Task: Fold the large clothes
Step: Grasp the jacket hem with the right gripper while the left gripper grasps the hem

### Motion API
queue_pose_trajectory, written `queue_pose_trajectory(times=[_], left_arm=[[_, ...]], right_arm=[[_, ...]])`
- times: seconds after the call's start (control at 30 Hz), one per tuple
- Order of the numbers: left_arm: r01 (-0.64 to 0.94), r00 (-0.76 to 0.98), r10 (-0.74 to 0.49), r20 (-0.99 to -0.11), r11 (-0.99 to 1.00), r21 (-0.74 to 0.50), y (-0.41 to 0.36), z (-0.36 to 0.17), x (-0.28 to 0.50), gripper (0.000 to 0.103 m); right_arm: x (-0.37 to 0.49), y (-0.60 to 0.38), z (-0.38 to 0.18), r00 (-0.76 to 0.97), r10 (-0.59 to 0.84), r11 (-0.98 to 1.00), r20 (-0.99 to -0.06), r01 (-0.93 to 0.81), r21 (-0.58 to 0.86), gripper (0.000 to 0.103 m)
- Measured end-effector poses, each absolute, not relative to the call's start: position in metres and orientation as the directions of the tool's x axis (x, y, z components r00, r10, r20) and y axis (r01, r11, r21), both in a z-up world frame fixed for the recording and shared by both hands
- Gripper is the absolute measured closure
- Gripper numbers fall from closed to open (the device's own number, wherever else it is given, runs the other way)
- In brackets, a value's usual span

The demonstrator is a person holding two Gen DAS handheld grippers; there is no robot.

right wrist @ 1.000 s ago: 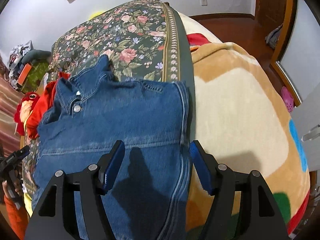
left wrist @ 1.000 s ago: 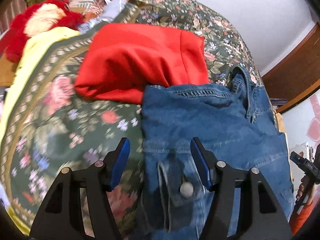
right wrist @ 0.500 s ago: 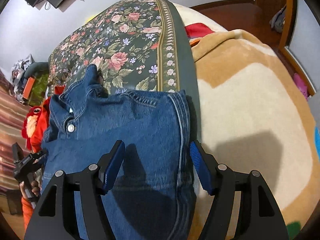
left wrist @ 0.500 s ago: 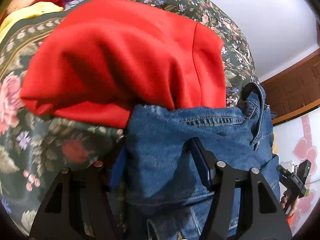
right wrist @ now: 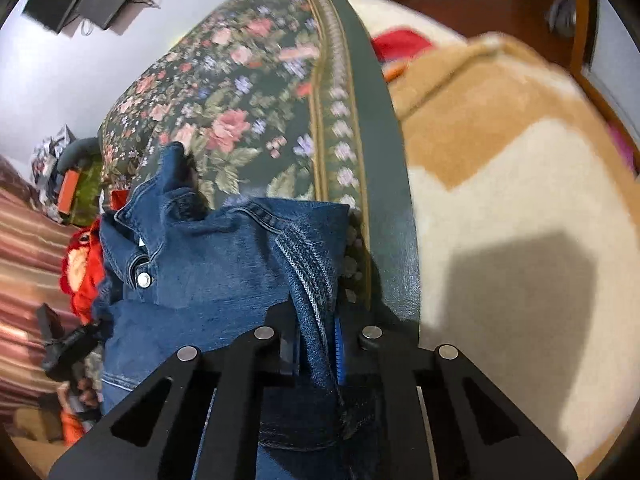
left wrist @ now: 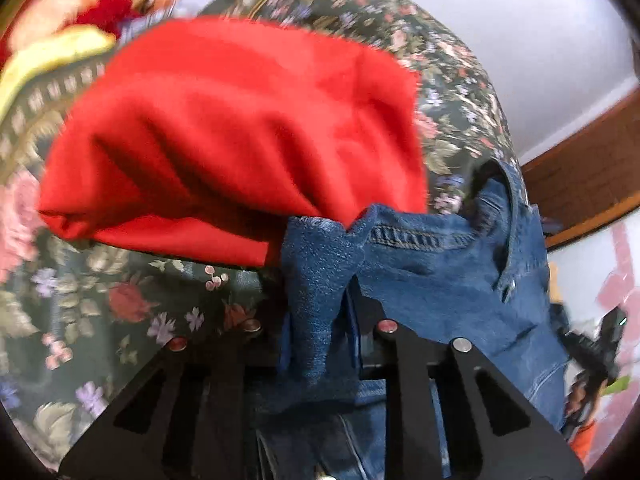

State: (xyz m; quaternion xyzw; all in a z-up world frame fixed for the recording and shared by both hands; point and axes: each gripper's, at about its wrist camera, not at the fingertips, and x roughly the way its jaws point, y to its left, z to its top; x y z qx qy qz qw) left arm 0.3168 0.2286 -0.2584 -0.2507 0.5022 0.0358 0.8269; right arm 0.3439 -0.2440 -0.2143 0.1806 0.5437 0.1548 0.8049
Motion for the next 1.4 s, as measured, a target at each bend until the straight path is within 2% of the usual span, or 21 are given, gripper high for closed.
queue_pose_trajectory(times=[0.23, 0.47, 0.7, 0.93, 1.23, 1.4], left_arm=[[-0.189, 0.581, -0.101, -0.808, 0.949, -0.254, 0.192, -0.184, 0.294, 0.084], [-0.127, 0.675, -0.092, -0.732, 0.963, -0.238, 0.185, -0.117, 0.296, 0.086], [-0.091, 0.731, -0.079, -0.678, 0.973, -0.211, 0.182, -0.079, 0.321, 0.086], [-0.141, 0.724, -0.051, -0.688, 0.965, -0.22, 0.201, -0.096, 0.376, 0.086], [-0.285, 0.641, -0.017, -0.767, 0.923, -0.258, 0.263, -0.17, 0.446, 0.085], [-0.306, 0.603, 0.015, -0.798, 0.928, -0.214, 0.274, -0.2, 0.459, 0.08]], right_arm=[[0.335, -0.236, -0.157, 0.451, 0.47, 0.877, -0.758, -0.148, 0.456, 0.095], [0.34, -0.221, -0.11, 0.519, 0.495, 0.866, -0.697, -0.227, 0.446, 0.095], [0.363, -0.2, -0.085, 0.565, 0.49, 0.871, -0.664, -0.287, 0.398, 0.095], [0.41, -0.191, -0.098, 0.579, 0.462, 0.886, -0.672, -0.265, 0.381, 0.095], [0.477, -0.2, -0.167, 0.525, 0.388, 0.918, -0.757, -0.148, 0.367, 0.095], [0.491, -0.201, -0.203, 0.486, 0.359, 0.931, -0.796, -0.124, 0.344, 0.095]])
